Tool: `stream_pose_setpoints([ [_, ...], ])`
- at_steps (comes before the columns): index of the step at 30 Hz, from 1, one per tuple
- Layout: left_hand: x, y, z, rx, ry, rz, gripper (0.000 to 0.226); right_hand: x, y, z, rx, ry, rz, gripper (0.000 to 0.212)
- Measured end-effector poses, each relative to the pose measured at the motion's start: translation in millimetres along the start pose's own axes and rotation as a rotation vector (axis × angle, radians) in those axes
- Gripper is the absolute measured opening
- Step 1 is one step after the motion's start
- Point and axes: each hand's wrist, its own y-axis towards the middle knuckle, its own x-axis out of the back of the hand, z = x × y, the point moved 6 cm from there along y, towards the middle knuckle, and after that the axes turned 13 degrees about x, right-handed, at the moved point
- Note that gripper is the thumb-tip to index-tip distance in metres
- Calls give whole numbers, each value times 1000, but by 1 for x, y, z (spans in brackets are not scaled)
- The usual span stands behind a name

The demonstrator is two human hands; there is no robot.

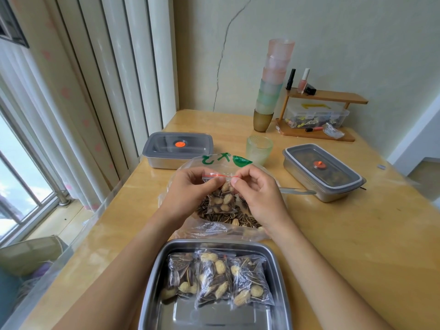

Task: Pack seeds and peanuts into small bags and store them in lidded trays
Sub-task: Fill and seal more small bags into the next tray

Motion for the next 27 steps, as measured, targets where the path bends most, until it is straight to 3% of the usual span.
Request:
stream_pose_setpoints([
  [27,-3,0,1,0,17,50,13,-4,-1,-3,-47,45,86,8],
])
